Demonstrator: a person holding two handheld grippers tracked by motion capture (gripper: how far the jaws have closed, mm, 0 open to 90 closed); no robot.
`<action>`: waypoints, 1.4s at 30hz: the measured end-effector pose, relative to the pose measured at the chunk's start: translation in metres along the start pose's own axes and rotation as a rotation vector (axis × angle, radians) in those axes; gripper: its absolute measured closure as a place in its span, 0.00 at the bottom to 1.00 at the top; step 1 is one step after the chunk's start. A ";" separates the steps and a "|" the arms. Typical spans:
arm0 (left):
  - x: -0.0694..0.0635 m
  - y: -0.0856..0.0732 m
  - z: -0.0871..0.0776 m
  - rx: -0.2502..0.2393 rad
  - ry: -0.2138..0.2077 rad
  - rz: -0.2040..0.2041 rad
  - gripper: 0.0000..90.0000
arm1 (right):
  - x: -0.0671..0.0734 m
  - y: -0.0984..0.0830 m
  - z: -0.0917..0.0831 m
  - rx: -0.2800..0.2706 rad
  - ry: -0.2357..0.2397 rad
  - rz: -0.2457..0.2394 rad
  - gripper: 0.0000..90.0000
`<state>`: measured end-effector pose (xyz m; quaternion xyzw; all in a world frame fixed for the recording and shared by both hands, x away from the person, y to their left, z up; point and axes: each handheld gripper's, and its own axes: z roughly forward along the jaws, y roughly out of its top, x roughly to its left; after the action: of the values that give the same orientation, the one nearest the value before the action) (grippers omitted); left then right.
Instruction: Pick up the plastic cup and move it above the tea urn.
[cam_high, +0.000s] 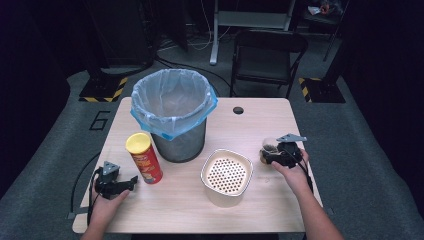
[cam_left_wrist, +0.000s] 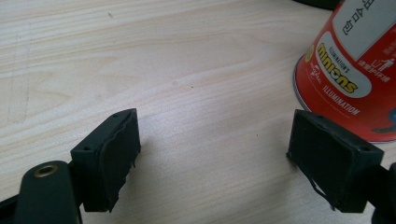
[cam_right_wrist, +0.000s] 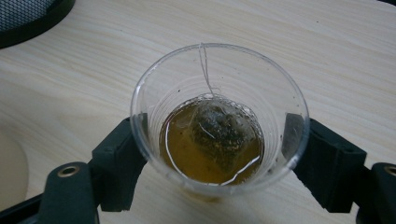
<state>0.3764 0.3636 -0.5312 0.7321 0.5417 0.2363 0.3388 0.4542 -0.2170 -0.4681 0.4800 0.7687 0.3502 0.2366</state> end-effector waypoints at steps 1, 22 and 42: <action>0.000 0.000 0.000 0.000 0.000 0.000 0.18 | -0.001 0.000 0.002 0.000 0.001 -0.010 0.25; 0.000 0.000 0.000 0.000 0.000 0.000 0.18 | -0.004 0.001 0.022 -0.031 0.014 -0.015 0.30; 0.000 0.000 0.000 0.000 0.000 0.000 0.18 | 0.006 0.011 0.008 -0.061 0.065 -0.084 0.37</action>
<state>0.3764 0.3636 -0.5312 0.7322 0.5416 0.2362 0.3388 0.4641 -0.2057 -0.4648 0.4283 0.7845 0.3787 0.2403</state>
